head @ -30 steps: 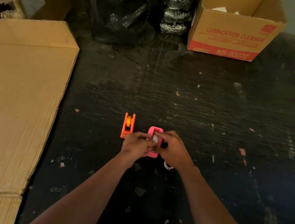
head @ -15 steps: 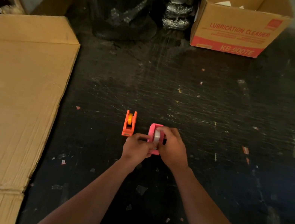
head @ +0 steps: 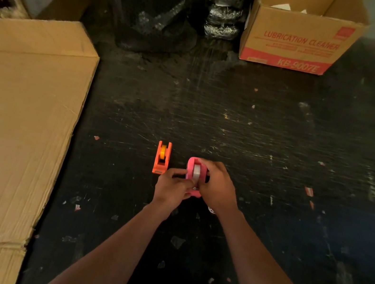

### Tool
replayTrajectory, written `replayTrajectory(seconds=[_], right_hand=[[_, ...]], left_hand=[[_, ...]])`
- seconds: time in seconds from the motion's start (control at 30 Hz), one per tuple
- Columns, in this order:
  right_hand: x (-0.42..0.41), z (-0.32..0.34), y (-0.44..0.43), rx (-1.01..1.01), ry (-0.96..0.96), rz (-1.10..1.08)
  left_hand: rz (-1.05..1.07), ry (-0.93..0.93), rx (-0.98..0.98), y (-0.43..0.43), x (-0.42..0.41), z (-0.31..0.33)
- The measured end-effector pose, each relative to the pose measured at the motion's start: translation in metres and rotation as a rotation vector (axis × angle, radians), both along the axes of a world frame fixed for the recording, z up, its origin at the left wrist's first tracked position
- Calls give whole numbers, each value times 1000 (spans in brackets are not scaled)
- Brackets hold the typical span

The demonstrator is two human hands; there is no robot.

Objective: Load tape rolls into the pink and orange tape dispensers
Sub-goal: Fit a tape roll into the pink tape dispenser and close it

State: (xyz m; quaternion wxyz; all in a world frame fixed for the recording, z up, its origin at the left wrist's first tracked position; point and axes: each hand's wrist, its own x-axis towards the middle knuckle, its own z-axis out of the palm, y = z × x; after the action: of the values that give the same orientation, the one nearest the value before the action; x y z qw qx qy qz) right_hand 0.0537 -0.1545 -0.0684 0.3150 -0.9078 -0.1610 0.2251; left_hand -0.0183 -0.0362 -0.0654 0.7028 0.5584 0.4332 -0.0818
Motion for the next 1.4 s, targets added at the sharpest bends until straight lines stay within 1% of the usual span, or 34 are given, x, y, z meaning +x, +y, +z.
replayTrajectory(seconds=[0.23, 0.4, 0.67, 0.8, 1.0, 1.17, 1.4], right_hand=[[5, 1, -2, 31, 64, 24], [15, 3, -8, -122, 71, 203], [11, 0, -8, -183, 63, 190], [12, 3, -6, -197, 84, 200], [7, -4, -13, -88, 64, 193], [11, -2, -13, -56, 31, 197], [5, 1, -4, -16, -19, 86]], left_hand=[[-25, 10, 33, 0, 0, -2], [-4, 37, 62, -2, -5, -12], [-29, 33, 58, -10, -16, -15], [10, 22, 52, -13, -17, -17], [0, 23, 47, -9, -14, -15], [-17, 0, 41, -10, -15, -17], [-51, 3, 89, -10, -11, -16]])
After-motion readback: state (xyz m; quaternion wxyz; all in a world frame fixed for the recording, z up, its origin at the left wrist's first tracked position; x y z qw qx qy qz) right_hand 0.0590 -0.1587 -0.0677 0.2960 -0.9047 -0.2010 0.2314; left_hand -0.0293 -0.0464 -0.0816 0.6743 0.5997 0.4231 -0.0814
